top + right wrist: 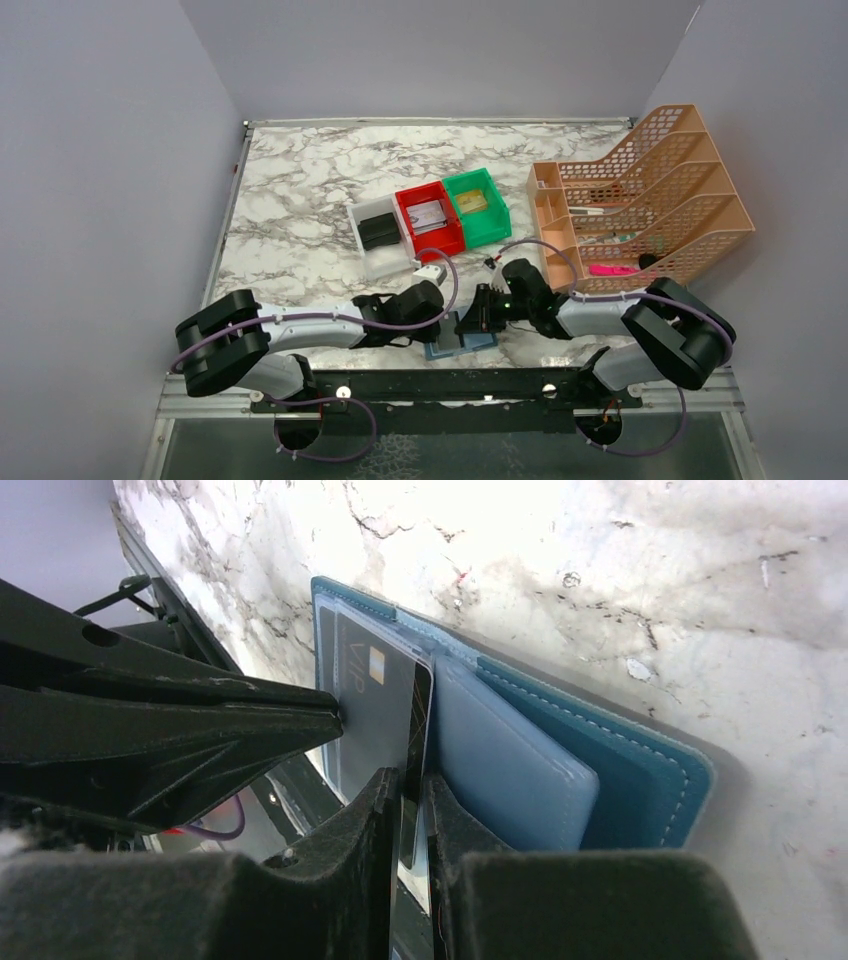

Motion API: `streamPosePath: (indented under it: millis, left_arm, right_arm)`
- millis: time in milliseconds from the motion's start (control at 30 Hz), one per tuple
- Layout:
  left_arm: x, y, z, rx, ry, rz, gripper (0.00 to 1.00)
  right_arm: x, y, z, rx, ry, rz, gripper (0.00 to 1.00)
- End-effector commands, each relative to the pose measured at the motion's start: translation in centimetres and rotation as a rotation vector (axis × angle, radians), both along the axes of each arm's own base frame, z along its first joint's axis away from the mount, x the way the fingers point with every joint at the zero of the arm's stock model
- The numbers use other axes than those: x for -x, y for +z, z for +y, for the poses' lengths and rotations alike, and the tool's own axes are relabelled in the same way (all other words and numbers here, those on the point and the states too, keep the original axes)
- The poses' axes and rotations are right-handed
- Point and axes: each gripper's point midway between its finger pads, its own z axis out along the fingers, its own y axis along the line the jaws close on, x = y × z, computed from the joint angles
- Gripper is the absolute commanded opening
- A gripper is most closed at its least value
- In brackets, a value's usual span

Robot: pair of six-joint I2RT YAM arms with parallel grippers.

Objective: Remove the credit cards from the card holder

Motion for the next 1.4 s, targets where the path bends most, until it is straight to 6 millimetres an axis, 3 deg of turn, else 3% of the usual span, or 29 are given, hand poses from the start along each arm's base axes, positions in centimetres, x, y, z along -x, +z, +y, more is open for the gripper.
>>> streamPosePath:
  millis: [0,433,700,1000,1367]
  left_arm:
    - [1.4,-2.2,1.8,-0.082,-0.002,0.049,0.09]
    - [1.7,-2.4,1.7,-0.094,-0.009,0.047,0.05]
    - [1.9,-2.6,1.6,-0.102,-0.013,0.048,0.04]
    - [2.1,-3.4,2.7,-0.133,0.007,0.053,0.03]
    - [2.9,-4.9,3.6,-0.181,0.009,0.072,0.0]
  right_arm:
    - [-0.5,0.3,0.0,-0.002,-0.042,-0.015,0.19]
    - [-0.9,0.9,-0.6,0.026,-0.06,-0.05,0.21]
    - [-0.6,1.2,-0.3,0.004,-0.027,-0.062,0.01]
    - [-2.4,0.6,-2.6,0.133,-0.135,-0.139,0.01]
    - [-2.6,0.6,-3.3,0.16,-0.153,-0.145,0.01]
